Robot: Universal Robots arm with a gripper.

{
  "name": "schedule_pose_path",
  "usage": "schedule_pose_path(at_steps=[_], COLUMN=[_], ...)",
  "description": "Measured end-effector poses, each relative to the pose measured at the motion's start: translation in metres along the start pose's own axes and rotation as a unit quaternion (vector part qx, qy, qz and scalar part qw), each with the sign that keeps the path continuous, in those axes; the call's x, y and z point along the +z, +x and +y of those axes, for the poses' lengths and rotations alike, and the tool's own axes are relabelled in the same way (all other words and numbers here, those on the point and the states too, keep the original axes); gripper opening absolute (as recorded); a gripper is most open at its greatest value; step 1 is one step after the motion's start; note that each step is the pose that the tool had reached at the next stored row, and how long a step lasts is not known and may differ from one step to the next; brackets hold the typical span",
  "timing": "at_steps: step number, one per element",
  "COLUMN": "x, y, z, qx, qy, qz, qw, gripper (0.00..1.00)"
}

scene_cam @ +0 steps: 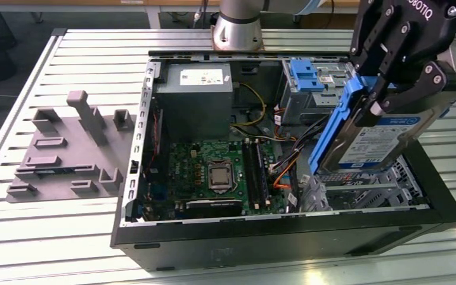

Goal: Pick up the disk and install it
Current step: 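Insert the disk into the insertion slot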

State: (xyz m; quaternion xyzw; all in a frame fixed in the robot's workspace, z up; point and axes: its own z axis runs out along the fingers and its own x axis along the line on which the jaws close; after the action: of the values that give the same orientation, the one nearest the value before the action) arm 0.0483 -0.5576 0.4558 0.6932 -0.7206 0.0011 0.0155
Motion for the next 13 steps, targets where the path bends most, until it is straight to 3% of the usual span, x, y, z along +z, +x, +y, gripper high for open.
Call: schedule_pose_path(at_steps=[9, 13], x=[0.0028, 0.0064], y=[0.0007, 0.0021], z=[-0.0024, -0.0110], qx=[0.000, 0.000], qy=[0.0000, 0.0000], qz=[-0.0002, 0.0000], qw=[1.0000, 1.0000], gripper=[0.36, 0.36])
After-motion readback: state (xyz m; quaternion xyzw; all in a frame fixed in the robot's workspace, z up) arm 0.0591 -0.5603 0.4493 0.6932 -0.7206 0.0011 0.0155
